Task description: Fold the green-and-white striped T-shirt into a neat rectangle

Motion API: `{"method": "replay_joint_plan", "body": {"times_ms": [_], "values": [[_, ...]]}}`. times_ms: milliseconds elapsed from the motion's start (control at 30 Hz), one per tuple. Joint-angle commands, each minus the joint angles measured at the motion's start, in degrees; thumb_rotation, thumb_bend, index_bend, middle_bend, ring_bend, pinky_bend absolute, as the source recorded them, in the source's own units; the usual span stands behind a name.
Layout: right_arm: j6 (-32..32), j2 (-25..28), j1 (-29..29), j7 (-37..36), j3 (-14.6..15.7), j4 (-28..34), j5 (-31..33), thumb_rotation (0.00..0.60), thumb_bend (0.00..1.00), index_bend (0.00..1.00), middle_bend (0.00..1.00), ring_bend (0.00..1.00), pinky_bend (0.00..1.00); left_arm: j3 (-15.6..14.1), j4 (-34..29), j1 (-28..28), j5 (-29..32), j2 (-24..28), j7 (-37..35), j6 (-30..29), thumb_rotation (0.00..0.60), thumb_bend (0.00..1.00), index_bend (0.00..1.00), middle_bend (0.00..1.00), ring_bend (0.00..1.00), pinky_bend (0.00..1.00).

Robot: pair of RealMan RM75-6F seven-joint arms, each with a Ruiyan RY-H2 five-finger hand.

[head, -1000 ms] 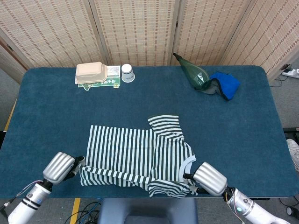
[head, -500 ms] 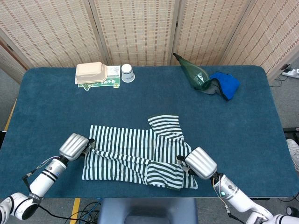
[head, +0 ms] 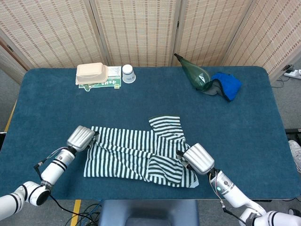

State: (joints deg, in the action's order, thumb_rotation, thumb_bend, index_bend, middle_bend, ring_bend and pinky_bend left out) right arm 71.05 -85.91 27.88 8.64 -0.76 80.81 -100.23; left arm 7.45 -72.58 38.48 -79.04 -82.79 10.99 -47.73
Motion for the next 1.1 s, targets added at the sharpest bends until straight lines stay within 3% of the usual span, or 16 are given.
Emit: {"method": "replay_joint_plan", "body": {"times_ms": [33,567,1100], "values": [[-0.2,-0.9,0.6,0.4,-0.6,-1.2,0.6,0.600,0.60,0.76,0.95,1.00,1.00,0.6,1.5,1.2,1.6,-1.2,1.0,1.1,0.600,0.58,0.58,0.91,0.83,0.96],[-1.7,-6.0,3.8,0.9,-2.8,-9.7,2.8,0.600,0.60,0.76,0.95,1.00,1.00,2.1,9.9,4.8,9.3,-5.7,2.9,5.1,0.600,0.58,0.57,0.91,0.83,0.96],[-3.2,-8.7,7.2,0.1,-4.6,-14.8,4.9,0.600,0.60,0.76,0.95,1.00,1.00,1.4,11.3,5.3,11.1,-6.3,3.0,4.5,0.600,0.58,0.53,0.91,0.83,0.96]]}}
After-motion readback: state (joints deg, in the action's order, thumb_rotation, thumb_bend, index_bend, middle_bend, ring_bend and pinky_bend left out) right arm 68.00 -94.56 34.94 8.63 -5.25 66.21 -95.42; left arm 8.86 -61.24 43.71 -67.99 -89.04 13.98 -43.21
